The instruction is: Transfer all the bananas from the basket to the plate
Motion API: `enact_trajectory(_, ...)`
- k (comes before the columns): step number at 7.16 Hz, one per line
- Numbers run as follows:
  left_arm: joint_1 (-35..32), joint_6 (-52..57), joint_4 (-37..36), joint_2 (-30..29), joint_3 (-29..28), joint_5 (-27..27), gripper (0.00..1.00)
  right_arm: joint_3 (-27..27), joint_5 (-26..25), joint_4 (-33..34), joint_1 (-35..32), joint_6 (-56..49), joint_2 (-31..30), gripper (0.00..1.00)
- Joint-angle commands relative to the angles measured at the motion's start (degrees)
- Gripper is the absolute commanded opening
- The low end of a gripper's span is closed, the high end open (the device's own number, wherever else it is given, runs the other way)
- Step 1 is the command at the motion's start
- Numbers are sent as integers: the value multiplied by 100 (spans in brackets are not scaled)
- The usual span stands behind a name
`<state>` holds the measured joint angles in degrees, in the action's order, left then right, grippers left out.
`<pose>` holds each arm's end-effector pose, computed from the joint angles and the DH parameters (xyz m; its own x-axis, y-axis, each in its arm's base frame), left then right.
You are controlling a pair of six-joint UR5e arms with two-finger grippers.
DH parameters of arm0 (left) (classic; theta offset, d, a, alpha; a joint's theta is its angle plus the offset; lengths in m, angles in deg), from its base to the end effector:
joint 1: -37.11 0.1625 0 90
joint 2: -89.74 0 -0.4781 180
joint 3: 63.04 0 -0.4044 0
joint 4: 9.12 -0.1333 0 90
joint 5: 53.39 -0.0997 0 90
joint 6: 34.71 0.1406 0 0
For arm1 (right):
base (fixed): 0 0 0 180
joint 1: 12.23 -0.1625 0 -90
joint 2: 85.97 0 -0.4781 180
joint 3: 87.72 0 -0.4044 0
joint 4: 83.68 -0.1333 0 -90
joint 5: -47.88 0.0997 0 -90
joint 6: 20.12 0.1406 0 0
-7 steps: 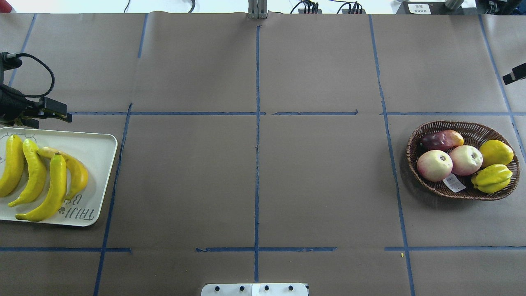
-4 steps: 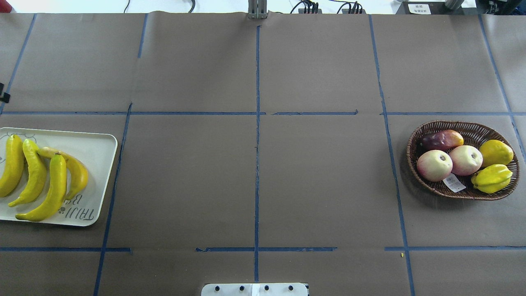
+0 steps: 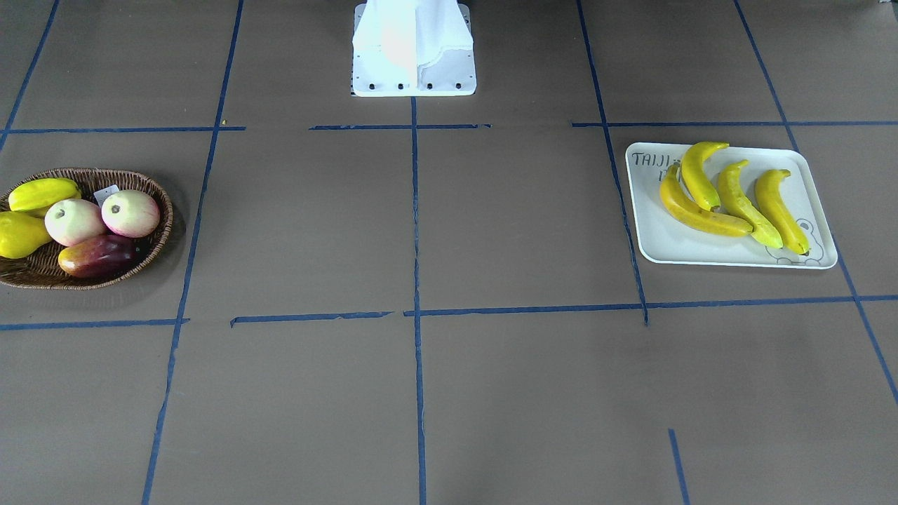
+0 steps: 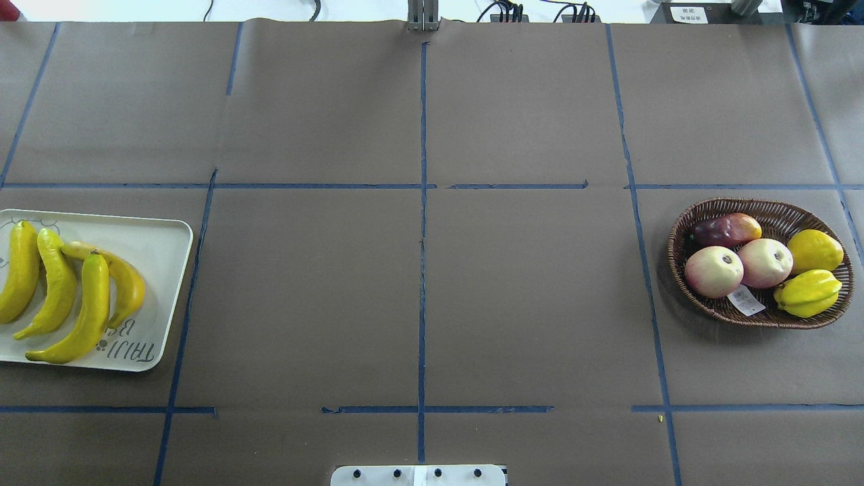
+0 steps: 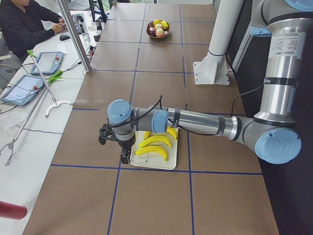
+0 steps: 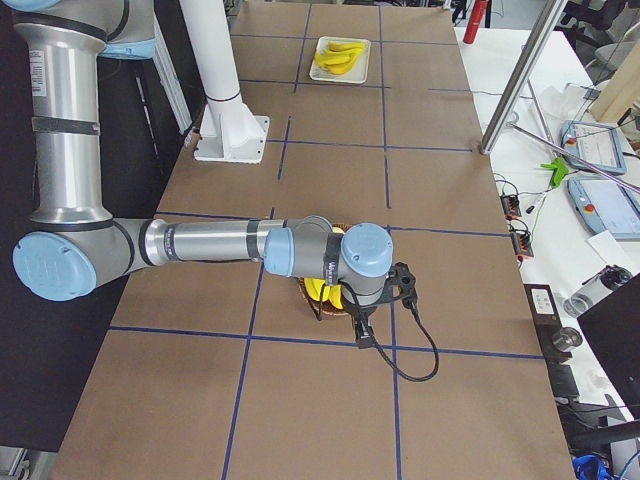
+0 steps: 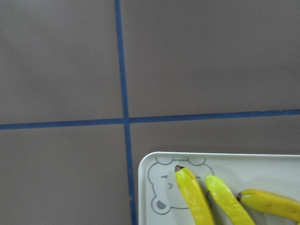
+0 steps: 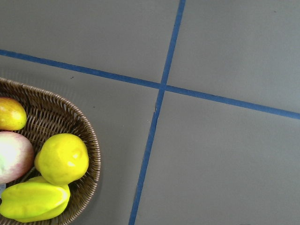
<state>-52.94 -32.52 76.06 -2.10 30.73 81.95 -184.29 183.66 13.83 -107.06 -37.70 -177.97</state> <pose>-0.0337 -0.5188 0.6983 0.7024 0.0474 -0.7102 -0.0260 0.9988 0.0410 0.0729 -0.4765 0.7111 0.6849 -0.2097 0.6978 0.1288 0.9775 0.1673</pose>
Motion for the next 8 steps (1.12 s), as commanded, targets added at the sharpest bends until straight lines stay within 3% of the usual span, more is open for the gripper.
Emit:
enact_trajectory(1,-83,168,16,201,-165,255,100,120,-7,-13,-27,165,-29,100)
enact_trajectory(4,-74,141,17,211,-262,265,100,172,19,5,-27,237,-64,100)
enact_trajectory(8,-74,177,34,219,-245,265,100,490,449,5,-105,237,-231,100)
